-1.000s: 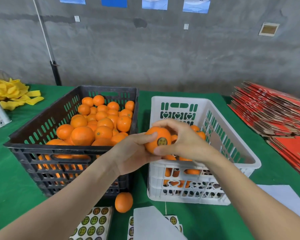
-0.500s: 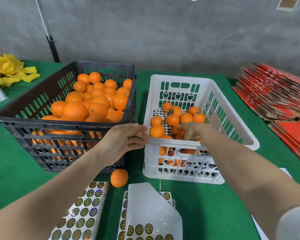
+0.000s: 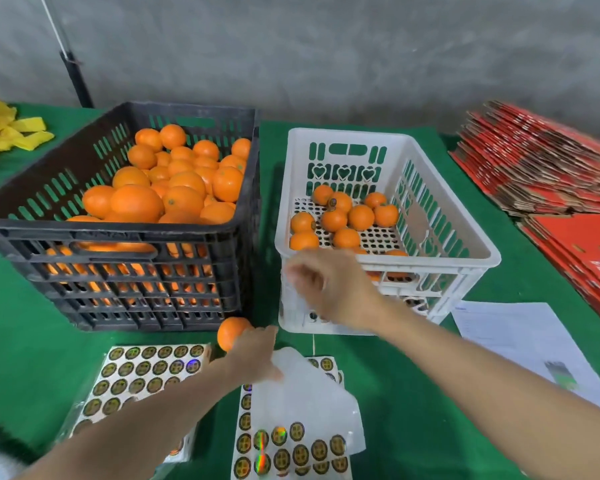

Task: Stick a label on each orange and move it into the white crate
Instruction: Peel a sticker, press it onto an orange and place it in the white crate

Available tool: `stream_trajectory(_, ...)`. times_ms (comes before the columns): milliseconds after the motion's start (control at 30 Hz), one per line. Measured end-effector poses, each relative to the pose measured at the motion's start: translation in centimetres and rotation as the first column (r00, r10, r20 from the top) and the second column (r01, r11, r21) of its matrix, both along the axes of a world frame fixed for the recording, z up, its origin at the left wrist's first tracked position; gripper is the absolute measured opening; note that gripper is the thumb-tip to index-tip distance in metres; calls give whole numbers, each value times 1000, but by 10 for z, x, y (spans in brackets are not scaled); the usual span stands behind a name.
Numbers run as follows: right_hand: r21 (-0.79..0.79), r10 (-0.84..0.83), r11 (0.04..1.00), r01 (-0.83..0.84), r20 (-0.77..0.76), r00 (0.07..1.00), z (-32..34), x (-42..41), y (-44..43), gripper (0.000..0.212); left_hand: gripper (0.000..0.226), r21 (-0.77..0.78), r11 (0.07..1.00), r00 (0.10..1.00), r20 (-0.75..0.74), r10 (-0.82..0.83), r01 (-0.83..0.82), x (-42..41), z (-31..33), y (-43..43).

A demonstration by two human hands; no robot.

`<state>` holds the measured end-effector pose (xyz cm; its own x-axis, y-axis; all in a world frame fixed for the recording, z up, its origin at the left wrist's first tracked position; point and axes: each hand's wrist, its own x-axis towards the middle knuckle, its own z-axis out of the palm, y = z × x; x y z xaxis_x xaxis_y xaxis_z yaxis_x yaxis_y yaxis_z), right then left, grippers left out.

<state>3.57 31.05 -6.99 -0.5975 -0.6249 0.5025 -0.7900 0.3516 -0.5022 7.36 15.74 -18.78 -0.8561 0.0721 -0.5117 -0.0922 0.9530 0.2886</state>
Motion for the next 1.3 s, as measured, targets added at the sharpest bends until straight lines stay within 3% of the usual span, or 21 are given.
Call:
stream_trajectory(100, 212, 80, 970, -118, 177, 981, -37, 22, 6, 9, 11, 275, 945, 984, 24, 176, -175, -5, 9, -4)
stream_trajectory(167, 248, 107, 954, -171, 252, 962, -55, 28, 13, 5, 26, 437, 823, 931, 121, 345, -362, -9, 22, -15)
stream_trajectory(200, 246, 117, 951, -188, 277, 954, -60, 31, 16, 2, 23, 497, 741, 889, 192, 415, -453, -10, 30, -20)
stream_trajectory(300, 251, 103, 952, -175, 277, 955, -76, 41, 20, 12, 15, 643, 479, 798, 422, 430, -598, -8, 44, -40)
stream_trajectory(433, 232, 24, 970, -70, 196, 980, -83, 53, 13, 29, 33, 690, 188, 713, 649, 266, -699, -1, 50, -60)
stream_trajectory(533, 183, -66, 983, 32, 181, 981, -79, 57, 4, 38, 55, 748, 27, 746, 658, 97, -663, 7, 50, -63)
stream_trajectory(600, 142, -149, 982, 122, 204, 967, -75, 58, -1, 41, 95, 792, -59, 793, 603, -91, -608, 13, 46, -63)
stream_trajectory(633, 125, -194, 977, 171, 212, 958, -72, 58, -4, 42, 113, 798, -77, 796, 578, -183, -597, 15, 47, -61)
stream_trajectory(700, 101, -253, 966, 237, 199, 947, -67, 57, -8, 42, 114, 845, -106, 835, 485, -261, -524, 21, 52, -55)
stream_trajectory(767, 99, -272, 961, 258, 169, 947, -63, 56, -12, 40, 81, 892, -15, 887, 448, -111, -452, 25, 57, -45)
stream_trajectory(867, 73, -236, 971, 226, 177, 955, -59, 54, -13, 35, 29, 827, 81, 819, 528, 224, -556, 20, 55, -35)
stream_trajectory(933, 45, -200, 980, 195, 192, 961, -58, 54, -9, 28, 16, 796, 120, 776, 527, 348, -594, 19, 58, -32)
stream_trajectory(1133, 54, -276, 961, 272, 102, 956, -67, 60, -3, 18, 13, 748, 140, 715, 535, 450, -649, 25, 68, -29)
stream_trajectory(1300, 37, -216, 974, 225, -162, 963, -69, 64, -3, 17, 15, 694, 101, 640, 583, 501, -712, 29, 70, -21)
